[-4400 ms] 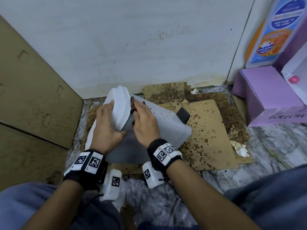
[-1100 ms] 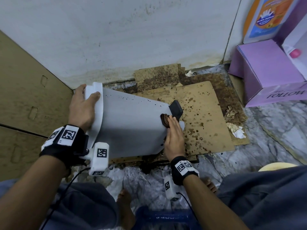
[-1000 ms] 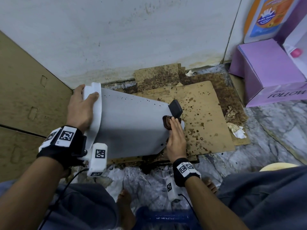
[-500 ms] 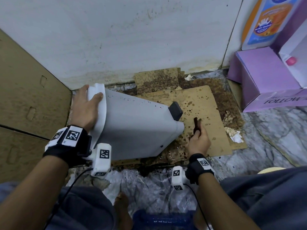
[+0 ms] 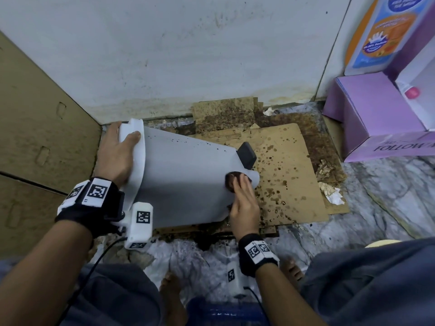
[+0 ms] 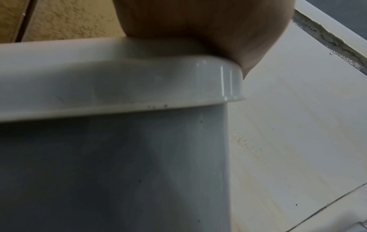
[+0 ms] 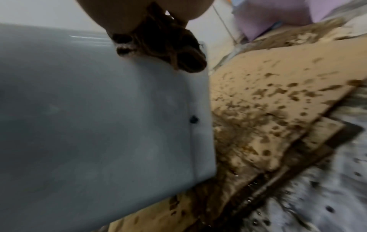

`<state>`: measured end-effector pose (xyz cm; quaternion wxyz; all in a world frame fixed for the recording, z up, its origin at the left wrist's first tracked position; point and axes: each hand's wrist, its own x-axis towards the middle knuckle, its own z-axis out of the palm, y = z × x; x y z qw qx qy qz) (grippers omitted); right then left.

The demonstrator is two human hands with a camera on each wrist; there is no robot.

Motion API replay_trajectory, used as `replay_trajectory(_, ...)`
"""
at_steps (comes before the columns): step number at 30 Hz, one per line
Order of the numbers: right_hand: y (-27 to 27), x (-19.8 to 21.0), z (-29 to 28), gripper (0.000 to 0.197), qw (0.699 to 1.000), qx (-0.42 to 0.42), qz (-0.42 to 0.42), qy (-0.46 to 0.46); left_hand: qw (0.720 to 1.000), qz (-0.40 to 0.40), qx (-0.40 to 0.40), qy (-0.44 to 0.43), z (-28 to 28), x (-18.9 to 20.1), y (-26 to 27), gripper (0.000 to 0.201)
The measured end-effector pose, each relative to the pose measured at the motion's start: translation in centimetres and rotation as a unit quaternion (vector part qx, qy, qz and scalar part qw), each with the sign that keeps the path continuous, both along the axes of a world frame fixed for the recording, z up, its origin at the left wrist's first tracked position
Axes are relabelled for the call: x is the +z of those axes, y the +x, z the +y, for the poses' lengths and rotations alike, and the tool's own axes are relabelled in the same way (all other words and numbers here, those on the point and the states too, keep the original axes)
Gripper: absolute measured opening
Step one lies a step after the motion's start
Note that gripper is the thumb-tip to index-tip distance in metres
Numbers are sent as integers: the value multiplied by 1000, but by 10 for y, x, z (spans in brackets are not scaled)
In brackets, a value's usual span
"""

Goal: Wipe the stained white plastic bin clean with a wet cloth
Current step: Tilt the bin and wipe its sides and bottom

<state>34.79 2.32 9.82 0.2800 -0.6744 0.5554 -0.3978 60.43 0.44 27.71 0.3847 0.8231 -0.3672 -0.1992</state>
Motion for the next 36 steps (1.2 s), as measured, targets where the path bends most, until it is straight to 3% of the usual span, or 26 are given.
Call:
replay_trajectory(7,-33,-39,-22,47,984,-62,-3,167,999,31,38,15,-2,2,8,69)
replay_trajectory(11,-46,-32,-41,41,942,-208,-71,252,999,29,33,12,2,1,12,64)
replay_trajectory(15,-56,7,-77,37,903,-318,-192,216,999,34,38,18,6,2,11,75)
replay_trajectory(18,-53,64,-99,36,888,-339,-283,131,999,21,26,12,9,2,7,68)
replay_trajectory(21,-33,130,-99,36,903,-266,-335,48,1000,9,5,-1,11,2,2,69)
replay_trajectory(25,26,174,-71,41,955,-48,-291,10,1000,-17,-11,-5,14,0,-5,65)
replay_trajectory(29,87,162,-45,42,978,102,-181,-25,999,-35,-30,-16,22,0,-11,65)
replay_trajectory(36,117,136,-20,47,974,227,-6,-12,996,-77,-31,-15,43,-9,-21,57)
